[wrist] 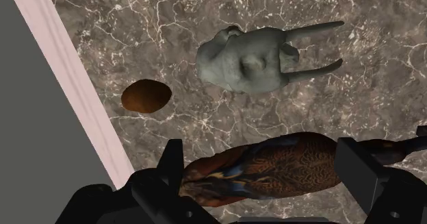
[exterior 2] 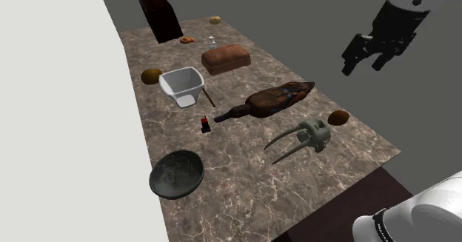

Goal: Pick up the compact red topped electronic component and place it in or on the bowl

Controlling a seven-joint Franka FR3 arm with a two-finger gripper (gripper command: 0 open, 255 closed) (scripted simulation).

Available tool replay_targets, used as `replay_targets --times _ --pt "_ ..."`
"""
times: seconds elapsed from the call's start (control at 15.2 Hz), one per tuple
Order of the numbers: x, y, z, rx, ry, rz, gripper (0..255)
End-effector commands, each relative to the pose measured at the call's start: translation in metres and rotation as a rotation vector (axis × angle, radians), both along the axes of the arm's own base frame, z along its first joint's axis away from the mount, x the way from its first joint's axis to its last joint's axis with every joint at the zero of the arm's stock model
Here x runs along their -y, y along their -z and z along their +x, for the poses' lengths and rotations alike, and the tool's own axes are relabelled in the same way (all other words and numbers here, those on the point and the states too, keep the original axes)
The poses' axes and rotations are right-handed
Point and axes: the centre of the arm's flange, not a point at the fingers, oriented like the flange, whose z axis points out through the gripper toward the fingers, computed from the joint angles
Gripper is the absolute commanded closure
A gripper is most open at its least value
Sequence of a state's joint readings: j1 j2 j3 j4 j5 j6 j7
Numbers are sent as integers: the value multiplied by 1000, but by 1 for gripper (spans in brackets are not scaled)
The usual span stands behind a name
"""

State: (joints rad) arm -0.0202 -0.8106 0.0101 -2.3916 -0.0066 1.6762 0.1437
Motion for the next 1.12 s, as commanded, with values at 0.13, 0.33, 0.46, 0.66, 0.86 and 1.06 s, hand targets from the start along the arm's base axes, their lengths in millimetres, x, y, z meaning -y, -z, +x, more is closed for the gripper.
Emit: replay_targets --times 0.13,0.33,0.46,0.66,0.86,1.06 --pt "-17 11 18 -10 -7 0 0" --pt "-44 28 44 -25 -17 1 0" --pt "-62 40 61 -35 -24 1 0" --pt "-89 58 86 -50 -34 1 0" --pt "-116 76 110 -65 -44 2 0" --pt "-143 94 134 -80 -54 2 0"
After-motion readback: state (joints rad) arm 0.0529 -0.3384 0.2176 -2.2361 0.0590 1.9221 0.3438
